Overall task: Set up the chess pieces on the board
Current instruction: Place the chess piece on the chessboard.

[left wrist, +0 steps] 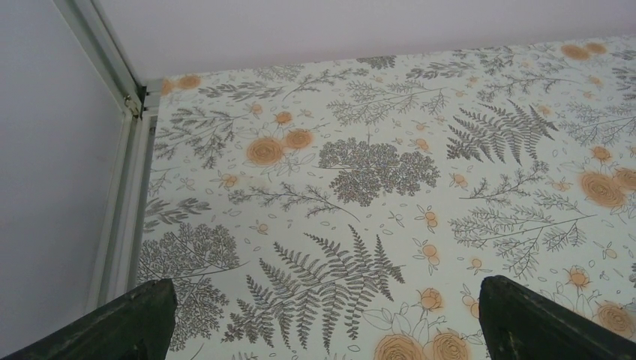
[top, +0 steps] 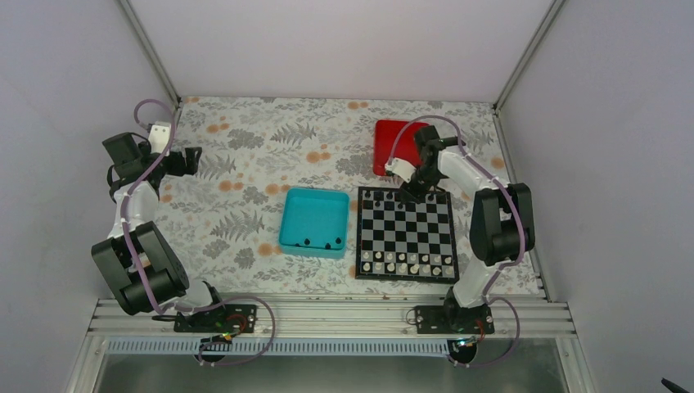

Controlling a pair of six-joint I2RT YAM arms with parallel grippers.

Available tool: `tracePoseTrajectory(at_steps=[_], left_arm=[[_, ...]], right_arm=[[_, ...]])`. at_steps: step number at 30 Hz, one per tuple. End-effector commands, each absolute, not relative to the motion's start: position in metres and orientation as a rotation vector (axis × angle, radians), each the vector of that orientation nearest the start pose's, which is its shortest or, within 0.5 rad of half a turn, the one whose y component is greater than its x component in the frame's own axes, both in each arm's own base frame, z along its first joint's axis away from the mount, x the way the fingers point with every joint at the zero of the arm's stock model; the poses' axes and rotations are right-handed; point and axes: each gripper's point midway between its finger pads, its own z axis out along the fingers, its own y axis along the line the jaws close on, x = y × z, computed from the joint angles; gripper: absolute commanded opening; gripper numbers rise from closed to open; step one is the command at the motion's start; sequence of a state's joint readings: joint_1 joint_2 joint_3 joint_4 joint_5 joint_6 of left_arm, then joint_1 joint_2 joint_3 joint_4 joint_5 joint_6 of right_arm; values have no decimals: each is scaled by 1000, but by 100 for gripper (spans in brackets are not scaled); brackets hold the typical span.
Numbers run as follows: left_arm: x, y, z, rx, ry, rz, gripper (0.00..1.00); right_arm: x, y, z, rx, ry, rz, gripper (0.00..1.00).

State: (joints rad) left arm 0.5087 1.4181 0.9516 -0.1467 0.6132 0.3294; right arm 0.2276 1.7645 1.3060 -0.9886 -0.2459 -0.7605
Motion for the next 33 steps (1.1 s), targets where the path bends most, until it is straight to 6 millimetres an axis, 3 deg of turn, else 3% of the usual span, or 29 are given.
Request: tracePoseTrajectory(at_steps=[1, 10, 33], left_arm=[[400, 106, 217, 188, 1995, -154, 100], [397, 105, 219, 189, 1993, -151, 100], [397, 106, 216, 186, 2000, -150, 100]], right_arm=[[341, 106, 78, -1316, 2568, 257, 10], [342, 90, 65, -1279, 2602, 252, 10], [324, 93, 43, -1313, 2668, 352, 12]])
